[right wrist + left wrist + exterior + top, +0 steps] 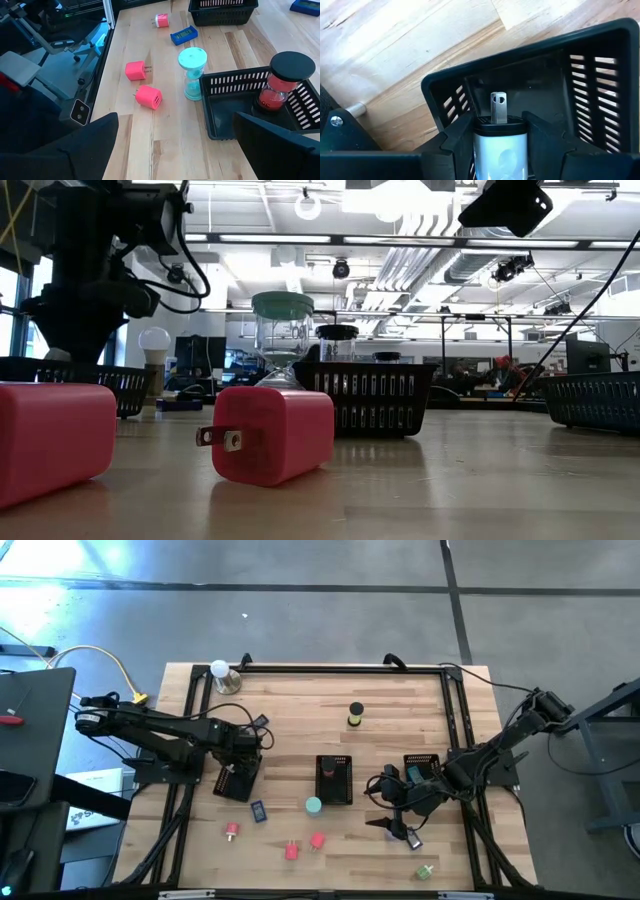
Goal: Pick & Place Office items
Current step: Put the white charger adapter into the left black bin, then put the top blue digital clock into the right black bin
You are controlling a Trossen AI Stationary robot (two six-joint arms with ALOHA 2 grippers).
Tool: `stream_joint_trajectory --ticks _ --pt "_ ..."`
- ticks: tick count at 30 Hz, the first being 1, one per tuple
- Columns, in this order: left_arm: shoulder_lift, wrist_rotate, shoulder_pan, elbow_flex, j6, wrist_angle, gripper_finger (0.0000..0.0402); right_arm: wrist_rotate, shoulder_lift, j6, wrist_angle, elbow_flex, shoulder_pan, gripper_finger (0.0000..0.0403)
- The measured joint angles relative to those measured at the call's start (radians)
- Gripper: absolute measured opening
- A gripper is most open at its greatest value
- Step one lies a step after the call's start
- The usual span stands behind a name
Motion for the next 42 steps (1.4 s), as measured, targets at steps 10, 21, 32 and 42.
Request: stream_joint_trajectory --ticks 10,21,32,42 --pt "0.000 -0.013 0.000 0.000 0.041 0.000 0.0152 0.000 0.000 0.018 0.000 0.000 0.000 0.0380" --pt "0.000 -0.058 0.000 0.000 -0.021 0.000 0.0229 0.000 0.000 0.018 -0.001 0.000 0.000 0.0380" --pt "0.000 0.007 0.029 0.039 0.052 0.002 0.0236 0.000 0.000 0.018 -0.001 0.000 0.000 0.0380" --pt "-0.020 0.010 0.068 0.193 0.135 -0.009 0.0236 -0.025 0.000 0.019 -0.002 0.000 0.002 0.0380"
